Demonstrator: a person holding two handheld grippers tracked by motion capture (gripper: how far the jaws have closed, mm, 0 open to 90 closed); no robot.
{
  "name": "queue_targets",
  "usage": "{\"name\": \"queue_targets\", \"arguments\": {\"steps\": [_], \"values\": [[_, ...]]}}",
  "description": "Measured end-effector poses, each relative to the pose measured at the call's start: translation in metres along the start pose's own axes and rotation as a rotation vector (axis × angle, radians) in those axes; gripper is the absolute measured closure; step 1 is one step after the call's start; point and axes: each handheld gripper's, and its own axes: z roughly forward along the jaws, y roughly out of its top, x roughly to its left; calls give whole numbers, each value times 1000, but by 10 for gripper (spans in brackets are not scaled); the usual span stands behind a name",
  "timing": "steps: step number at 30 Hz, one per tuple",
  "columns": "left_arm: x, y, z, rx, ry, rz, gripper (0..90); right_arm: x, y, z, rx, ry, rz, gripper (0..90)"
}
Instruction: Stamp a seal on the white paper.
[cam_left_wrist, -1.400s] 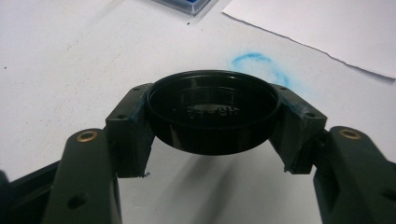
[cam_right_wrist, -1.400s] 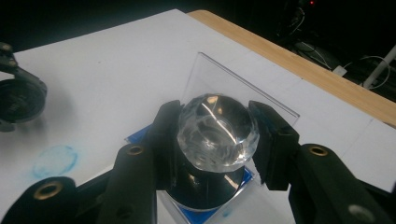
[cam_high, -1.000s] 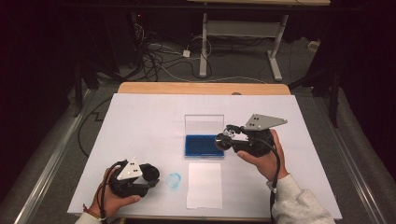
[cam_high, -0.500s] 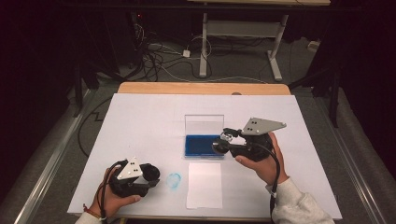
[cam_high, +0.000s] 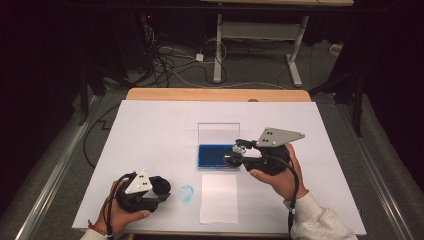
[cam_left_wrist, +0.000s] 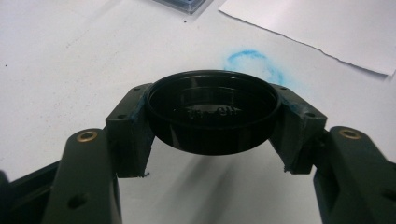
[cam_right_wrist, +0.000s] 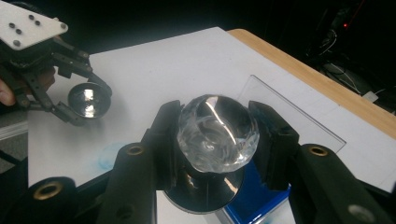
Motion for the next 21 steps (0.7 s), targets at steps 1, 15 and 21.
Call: {"name": "queue_targets", "arguments": {"steps": [1, 15, 21], "values": [[0, 0, 0, 1, -1, 1, 367, 1, 0, 0, 3, 1, -3, 569], [0, 1, 0, 4, -2, -1, 367, 19, -10, 9, 59, 42, -11, 569], [-1, 1, 1, 6, -4, 2, 367, 33, -16, 17, 98, 70, -53, 570]]}}
